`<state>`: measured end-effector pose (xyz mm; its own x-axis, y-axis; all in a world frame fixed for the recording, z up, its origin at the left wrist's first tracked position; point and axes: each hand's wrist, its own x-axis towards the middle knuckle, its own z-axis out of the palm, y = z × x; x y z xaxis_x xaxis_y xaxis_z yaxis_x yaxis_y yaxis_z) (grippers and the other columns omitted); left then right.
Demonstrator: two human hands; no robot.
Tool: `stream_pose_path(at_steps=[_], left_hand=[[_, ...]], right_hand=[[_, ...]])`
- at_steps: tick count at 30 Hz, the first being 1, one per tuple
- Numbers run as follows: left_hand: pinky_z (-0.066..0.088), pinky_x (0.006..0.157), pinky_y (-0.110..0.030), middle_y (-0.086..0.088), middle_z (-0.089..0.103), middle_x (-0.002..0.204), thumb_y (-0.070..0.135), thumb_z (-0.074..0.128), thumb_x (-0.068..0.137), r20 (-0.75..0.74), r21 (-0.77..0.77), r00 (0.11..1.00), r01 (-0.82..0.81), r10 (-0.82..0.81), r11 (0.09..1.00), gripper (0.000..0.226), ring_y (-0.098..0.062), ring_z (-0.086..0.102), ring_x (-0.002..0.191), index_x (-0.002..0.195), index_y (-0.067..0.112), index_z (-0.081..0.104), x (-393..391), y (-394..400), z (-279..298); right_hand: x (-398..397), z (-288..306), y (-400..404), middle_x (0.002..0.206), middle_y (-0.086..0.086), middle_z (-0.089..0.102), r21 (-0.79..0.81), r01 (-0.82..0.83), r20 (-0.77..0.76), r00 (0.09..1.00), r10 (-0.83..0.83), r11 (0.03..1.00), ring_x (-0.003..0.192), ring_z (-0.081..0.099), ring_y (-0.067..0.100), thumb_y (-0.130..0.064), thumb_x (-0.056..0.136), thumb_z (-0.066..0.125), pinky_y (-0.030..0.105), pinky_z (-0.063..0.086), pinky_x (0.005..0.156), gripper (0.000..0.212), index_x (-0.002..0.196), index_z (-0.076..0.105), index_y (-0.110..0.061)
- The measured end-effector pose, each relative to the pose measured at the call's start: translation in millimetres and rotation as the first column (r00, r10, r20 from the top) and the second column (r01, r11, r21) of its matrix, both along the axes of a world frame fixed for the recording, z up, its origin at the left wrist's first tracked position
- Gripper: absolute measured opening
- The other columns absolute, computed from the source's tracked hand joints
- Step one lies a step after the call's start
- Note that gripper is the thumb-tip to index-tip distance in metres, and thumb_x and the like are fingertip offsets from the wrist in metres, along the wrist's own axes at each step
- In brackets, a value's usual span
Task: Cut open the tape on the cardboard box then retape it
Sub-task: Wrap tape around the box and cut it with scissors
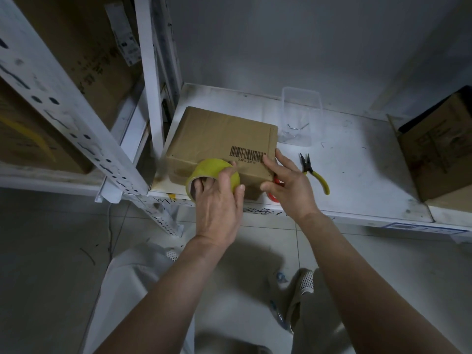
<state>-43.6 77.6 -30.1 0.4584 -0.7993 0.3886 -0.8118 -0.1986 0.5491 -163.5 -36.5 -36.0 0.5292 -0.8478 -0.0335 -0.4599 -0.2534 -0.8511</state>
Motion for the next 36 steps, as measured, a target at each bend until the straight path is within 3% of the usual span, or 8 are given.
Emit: stream_pose_path(at_steps=[5,10,13,17,20,28,32,36], left_hand=[[0.029,0.085,-0.037,-0.010,0.068,0.115,0.029,0.036,0.090,-0.022,0.000,1.000,-0.010,0.010,1.000,0.028,-0.034,0.062,0.094,0.116,0.017,0.036,-4,1,2],[0.032,0.082,-0.041,-0.015,0.067,0.112,0.027,0.038,0.089,-0.008,-0.020,1.000,-0.029,0.029,0.999,0.029,-0.036,0.060,0.091,0.113,0.011,0.040,-7,3,7],[0.039,0.084,-0.047,-0.020,0.062,0.101,0.025,0.039,0.089,-0.177,-0.083,0.968,-0.197,0.180,0.977,0.035,-0.040,0.055,0.088,0.114,0.002,0.048,8,15,13],[0.036,0.092,-0.038,-0.007,0.050,0.101,0.002,0.046,0.092,-0.466,-0.086,0.817,-0.423,0.339,0.902,0.025,-0.027,0.051,0.095,0.116,-0.005,0.046,26,25,27],[0.044,0.091,-0.041,-0.007,0.048,0.110,0.008,0.045,0.095,-0.591,-0.003,0.735,-0.415,0.333,0.910,0.025,-0.027,0.049,0.104,0.119,0.005,0.042,34,30,25],[0.039,0.098,-0.048,-0.010,0.053,0.113,0.023,0.044,0.087,-0.711,0.007,0.672,-0.290,0.209,0.957,0.011,-0.030,0.047,0.112,0.093,0.032,0.047,41,39,32],[0.041,0.084,-0.037,-0.006,0.060,0.096,0.023,0.041,0.093,-0.704,-0.054,0.689,-0.290,0.169,0.956,0.016,-0.024,0.054,0.095,0.086,0.022,0.055,35,48,32],[0.038,0.073,-0.032,-0.011,0.059,0.089,0.008,0.043,0.096,-0.716,-0.025,0.678,-0.264,0.167,0.964,0.016,-0.020,0.051,0.082,0.087,0.008,0.057,35,56,33]], right_hand=[[-8,10,-11,0.155,-0.010,0.022,0.077,-0.117,-0.058,0.991,0.122,0.990,0.136,0.032,0.005,-0.006,0.081,0.069,0.028,0.035,0.110,0.064,0.131,0.046,-0.038],[7,0,4,0.151,-0.006,0.033,-0.065,0.076,-0.027,0.997,-0.078,0.995,0.128,0.046,0.011,-0.006,0.072,0.077,0.033,0.044,0.104,0.068,0.131,0.053,-0.031],[2,7,3,0.146,-0.008,0.038,-0.062,0.130,-0.034,0.991,-0.132,0.990,0.122,0.048,0.008,0.006,0.082,0.061,0.009,0.039,0.097,0.061,0.133,0.052,-0.026],[-5,15,0,0.138,-0.003,0.050,-0.164,0.145,-0.121,0.979,-0.166,0.976,0.121,0.050,0.012,0.007,0.085,0.055,0.009,0.034,0.100,0.056,0.133,0.053,-0.022],[-2,19,1,0.133,-0.004,0.051,-0.158,0.157,-0.193,0.963,-0.186,0.975,0.104,0.051,0.009,0.003,0.087,0.056,-0.009,0.033,0.070,0.054,0.134,0.051,-0.022],[24,44,25,0.127,0.001,0.047,-0.421,0.239,-0.183,0.922,-0.340,0.875,0.111,0.051,0.017,-0.014,0.080,0.060,0.023,0.044,0.083,0.038,0.117,0.064,-0.021],[64,76,51,0.101,0.003,0.067,0.077,0.059,0.161,0.984,-0.071,0.995,0.084,0.062,0.005,-0.003,0.082,0.066,0.008,0.046,0.074,0.022,0.102,0.071,-0.010],[82,91,65,0.086,0.006,0.067,0.362,-0.303,0.207,0.948,0.241,0.882,0.071,0.063,0.005,0.006,0.070,0.075,0.014,0.052,0.070,0.029,0.098,0.069,-0.003]])
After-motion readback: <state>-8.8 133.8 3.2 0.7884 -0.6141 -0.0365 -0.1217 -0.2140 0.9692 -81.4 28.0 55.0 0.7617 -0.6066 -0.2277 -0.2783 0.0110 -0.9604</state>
